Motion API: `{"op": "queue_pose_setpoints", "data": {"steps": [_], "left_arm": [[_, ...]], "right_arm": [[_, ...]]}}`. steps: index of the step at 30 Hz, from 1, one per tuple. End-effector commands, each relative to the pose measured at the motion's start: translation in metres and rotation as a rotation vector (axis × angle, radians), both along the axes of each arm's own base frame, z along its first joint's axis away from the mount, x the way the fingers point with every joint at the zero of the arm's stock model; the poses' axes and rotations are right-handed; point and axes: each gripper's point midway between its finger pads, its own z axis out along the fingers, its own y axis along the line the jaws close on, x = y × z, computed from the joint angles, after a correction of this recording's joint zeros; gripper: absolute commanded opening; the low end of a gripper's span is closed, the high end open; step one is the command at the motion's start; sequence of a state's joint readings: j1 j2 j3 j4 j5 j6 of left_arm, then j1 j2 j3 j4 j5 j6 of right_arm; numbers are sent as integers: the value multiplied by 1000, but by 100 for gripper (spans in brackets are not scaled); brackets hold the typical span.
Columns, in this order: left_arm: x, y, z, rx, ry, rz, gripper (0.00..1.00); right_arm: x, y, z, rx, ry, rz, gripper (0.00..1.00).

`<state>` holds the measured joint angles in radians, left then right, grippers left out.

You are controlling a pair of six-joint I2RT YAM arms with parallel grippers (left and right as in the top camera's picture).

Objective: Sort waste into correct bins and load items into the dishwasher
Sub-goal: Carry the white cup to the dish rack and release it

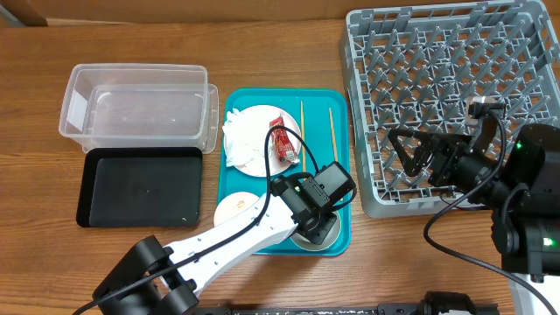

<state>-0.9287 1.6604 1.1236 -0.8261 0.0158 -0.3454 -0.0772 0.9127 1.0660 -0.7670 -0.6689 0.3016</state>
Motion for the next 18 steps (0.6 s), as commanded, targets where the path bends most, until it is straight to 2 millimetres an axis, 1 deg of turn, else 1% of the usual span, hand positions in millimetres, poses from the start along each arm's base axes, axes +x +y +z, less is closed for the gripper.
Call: {"op": "queue_pose_setpoints", "data": {"steps": [1, 4, 5, 7, 8, 11, 12, 16, 17, 18], "left_arm": [[-3, -4, 19, -47, 22, 10, 31], [5, -1, 48, -76, -2, 27, 27], [8, 0, 60, -90, -16, 29, 27], [21, -1, 96, -145, -75, 20, 27], [26, -4, 105, -166, -98, 13, 27], [39, -17, 125, -225, -172, -31, 27], [45, -24, 131, -254, -202, -40, 26], [65, -48, 146, -359, -288, -42, 25], [75, -64, 153, -422, -324, -51, 24], [77, -71, 155, -451, -332, -59, 23]], "right_arm": [[0, -2, 15, 0, -36, -13, 100], [0, -2, 15, 0, -35, -13, 100], [0, -2, 15, 0, -35, -13, 100], [0, -2, 15, 0, -35, -13, 100], [0, -2, 15, 0, -35, -13, 100], [0, -3, 14, -4, -35, -20, 100], [2, -7, 13, -17, -35, -42, 100], [12, -28, 11, -50, -17, -181, 100], [15, -34, 18, -41, -25, -218, 100], [17, -38, 22, -36, -34, -242, 100]]}}
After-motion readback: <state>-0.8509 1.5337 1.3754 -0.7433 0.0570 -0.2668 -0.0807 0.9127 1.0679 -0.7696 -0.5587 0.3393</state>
